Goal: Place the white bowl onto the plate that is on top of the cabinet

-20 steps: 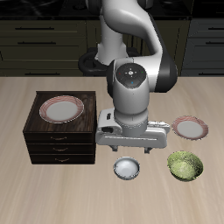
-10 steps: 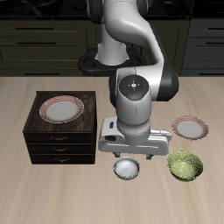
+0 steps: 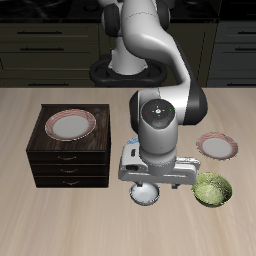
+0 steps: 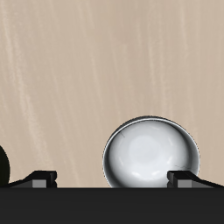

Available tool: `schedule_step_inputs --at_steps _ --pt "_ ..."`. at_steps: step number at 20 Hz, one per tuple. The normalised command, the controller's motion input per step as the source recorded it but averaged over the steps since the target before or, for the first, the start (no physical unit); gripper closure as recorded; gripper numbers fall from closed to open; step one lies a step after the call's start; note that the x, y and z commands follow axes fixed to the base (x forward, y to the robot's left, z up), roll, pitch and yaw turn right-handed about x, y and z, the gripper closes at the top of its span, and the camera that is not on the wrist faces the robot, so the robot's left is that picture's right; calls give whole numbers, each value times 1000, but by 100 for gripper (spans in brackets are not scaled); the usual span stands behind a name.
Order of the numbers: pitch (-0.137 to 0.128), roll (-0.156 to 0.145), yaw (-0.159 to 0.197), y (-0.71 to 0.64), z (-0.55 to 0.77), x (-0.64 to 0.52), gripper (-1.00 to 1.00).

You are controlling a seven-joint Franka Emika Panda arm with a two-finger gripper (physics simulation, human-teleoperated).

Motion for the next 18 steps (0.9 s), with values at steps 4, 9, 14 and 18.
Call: schedule_step_inputs --at_steps 4,9,14,18 --pt "17 -6 8 -24 -159 30 -100" --pt "42 8 -12 71 -264 -26 -100" --pt "21 20 -3 105 -140 -27 -100" --pt "14 11 0 122 -150 -48 -100"
